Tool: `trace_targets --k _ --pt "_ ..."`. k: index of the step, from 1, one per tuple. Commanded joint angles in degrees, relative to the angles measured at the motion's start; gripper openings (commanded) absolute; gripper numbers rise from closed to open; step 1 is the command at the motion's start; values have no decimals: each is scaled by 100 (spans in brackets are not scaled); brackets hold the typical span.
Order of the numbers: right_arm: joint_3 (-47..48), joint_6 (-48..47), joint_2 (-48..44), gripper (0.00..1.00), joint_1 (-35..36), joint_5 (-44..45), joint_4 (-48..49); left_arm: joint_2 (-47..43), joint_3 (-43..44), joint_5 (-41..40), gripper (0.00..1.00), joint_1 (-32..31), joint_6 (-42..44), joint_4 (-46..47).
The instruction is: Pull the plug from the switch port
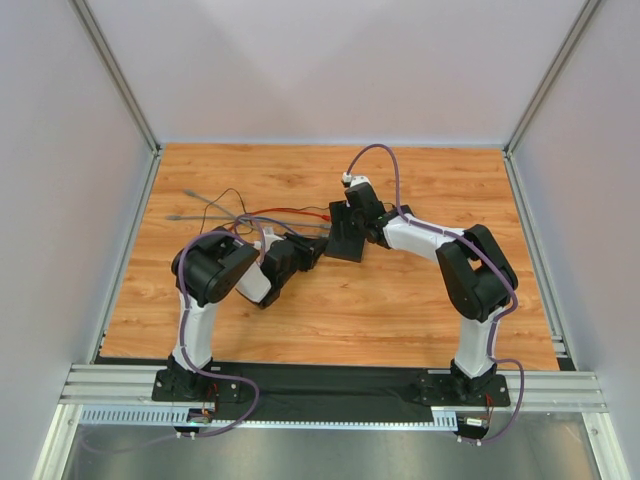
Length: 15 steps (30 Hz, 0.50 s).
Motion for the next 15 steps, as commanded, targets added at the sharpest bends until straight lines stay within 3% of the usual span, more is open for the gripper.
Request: trace_targets --k 1,15 --pt "124 -43 145 77 -21 -37 -166 193 -103 -148 37 -36 -92 61" --pt "168 -69 206 77 -30 -90 -193 413 -165 -158 41 -36 -242 396"
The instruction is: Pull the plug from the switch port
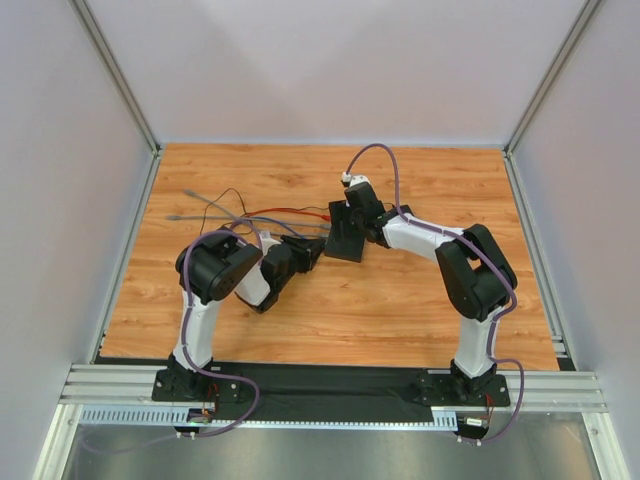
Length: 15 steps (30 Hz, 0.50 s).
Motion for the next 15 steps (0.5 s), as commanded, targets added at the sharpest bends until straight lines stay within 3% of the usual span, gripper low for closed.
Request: trace_targets --k 1,9,15 --pt "124 -36 182 77 -21 -92 -199 223 104 83 41 -29 93 -313" --pt "186 -54 226 77 -30 -119 -252 293 26 -66 34 -20 58 -147" --pt "212 -89 235 77 -21 -110 -305 407 35 -31 19 -29 66 72"
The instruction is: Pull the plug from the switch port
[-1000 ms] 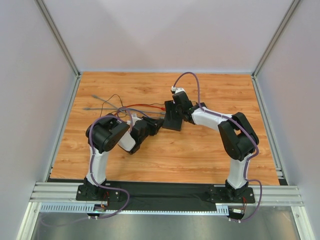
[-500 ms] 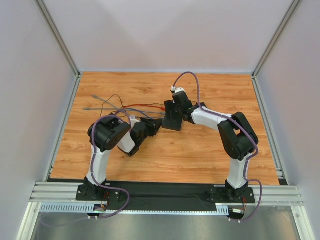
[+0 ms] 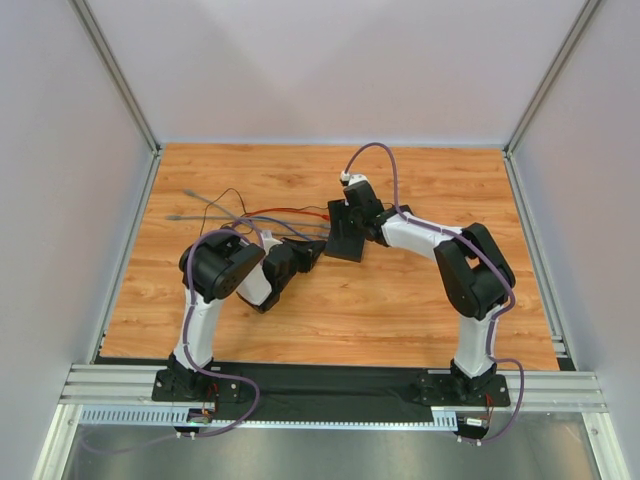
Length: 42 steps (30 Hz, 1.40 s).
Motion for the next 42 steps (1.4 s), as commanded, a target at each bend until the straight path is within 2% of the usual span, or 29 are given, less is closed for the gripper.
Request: trace_targets --k 1,5,10,19,25,42 --pt "123 -67 169 77 -21 -108 -276 285 -75 -55 13 -27 1 72" --pt "324 -286 248 77 66 -109 -460 390 -66 -2 0 -27 18 178" --pt "755 -629 538 79 409 759 -935 514 -75 25 0 -27 45 389" --pt "1440 -919 1074 79 770 1631 -1725 444 -145 -28 0 -18 168 398" --pt "1371 -1069 1145 79 823 2106 -1964 470 -198 -99 0 -9 194 495" --pt "888 -1448 925 79 753 1844 -1797 435 -347 -125 0 254 423 759"
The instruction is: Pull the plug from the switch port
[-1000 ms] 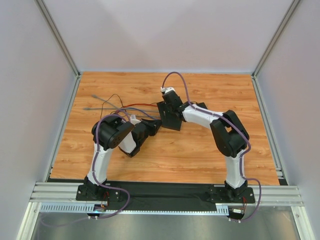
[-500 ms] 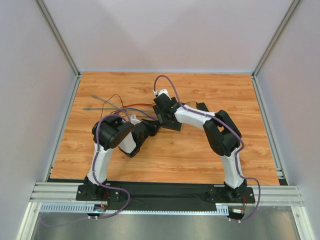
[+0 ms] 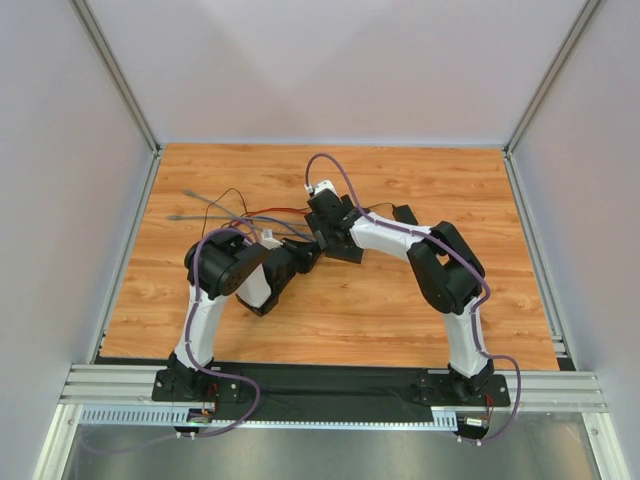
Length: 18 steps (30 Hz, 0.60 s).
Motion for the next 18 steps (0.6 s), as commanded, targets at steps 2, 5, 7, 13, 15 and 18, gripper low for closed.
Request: trace_targets --k 2,5,7,13,15,18 --pt "-343 -219 25 79 -109 -21 -627 72 -284 -278 0 208 -34 -57" --pt "-387 -139 -28 79 -197 -206 -592 89 -354 -313 0 287 -34 30" --pt "-440 -131 -46 79 -223 -197 -549 133 -398 -296 0 331 -51 101" --pt "-458 10 -72 80 -355 -672 -469 326 -328 -217 0 367 -113 225" --pt "-519 -25 -98 80 -381 -541 -443 335 -354 -260 0 375 -139 242" --pt "-528 -121 -98 79 -399 -523 -496 318 -425 -278 0 411 -96 295"
